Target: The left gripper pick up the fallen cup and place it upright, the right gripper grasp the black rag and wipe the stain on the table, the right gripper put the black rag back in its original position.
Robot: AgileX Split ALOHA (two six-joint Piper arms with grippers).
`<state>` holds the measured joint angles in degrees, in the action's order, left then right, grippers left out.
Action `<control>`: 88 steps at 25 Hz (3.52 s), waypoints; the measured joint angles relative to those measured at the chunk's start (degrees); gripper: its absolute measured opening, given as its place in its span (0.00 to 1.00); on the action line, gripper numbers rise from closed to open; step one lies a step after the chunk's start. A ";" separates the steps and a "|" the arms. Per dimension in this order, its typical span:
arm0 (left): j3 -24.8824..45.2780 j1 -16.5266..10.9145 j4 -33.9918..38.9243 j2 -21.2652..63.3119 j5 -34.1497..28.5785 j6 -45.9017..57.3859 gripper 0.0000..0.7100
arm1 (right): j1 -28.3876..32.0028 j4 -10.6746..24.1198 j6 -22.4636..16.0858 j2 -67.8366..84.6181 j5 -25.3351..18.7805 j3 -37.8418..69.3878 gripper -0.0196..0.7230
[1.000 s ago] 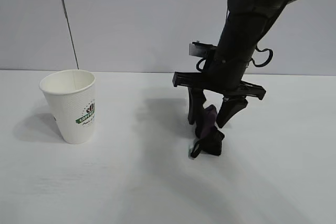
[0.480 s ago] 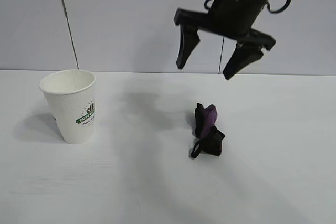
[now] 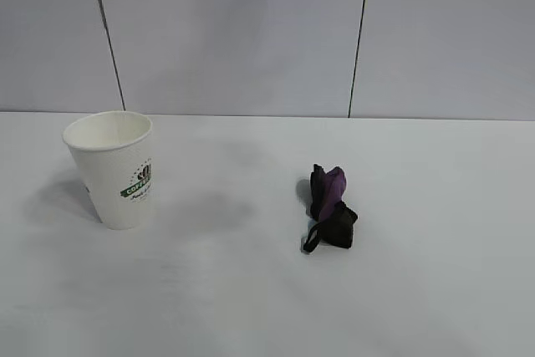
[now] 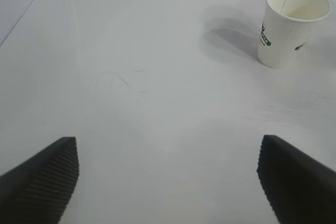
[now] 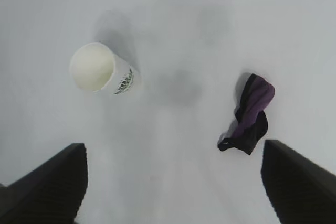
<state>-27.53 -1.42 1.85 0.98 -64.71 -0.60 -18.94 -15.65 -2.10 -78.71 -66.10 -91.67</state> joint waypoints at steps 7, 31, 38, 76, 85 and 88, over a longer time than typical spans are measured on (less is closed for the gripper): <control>0.00 0.00 0.00 0.00 0.02 0.00 0.93 | 0.00 0.18 0.27 13.86 -5.80 0.00 0.86; 0.00 0.00 0.00 0.00 0.02 0.00 0.93 | 0.00 12.47 0.44 60.25 -6.56 27.31 0.86; 0.00 0.00 0.00 0.00 0.02 0.00 0.93 | 0.00 13.95 0.44 68.86 -4.75 42.17 0.86; 0.00 0.00 0.00 0.00 0.02 0.00 0.93 | 20.34 20.75 0.44 79.85 4.01 64.93 0.86; 0.00 0.00 0.00 0.00 0.02 0.00 0.93 | 20.34 20.75 0.44 79.85 4.01 64.93 0.86; 0.00 0.00 0.00 0.00 0.02 0.00 0.93 | 20.34 20.75 0.44 79.85 4.01 64.93 0.86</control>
<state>-27.53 -1.42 1.85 0.98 -64.69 -0.60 1.40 5.11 -1.66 1.14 -62.10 -26.74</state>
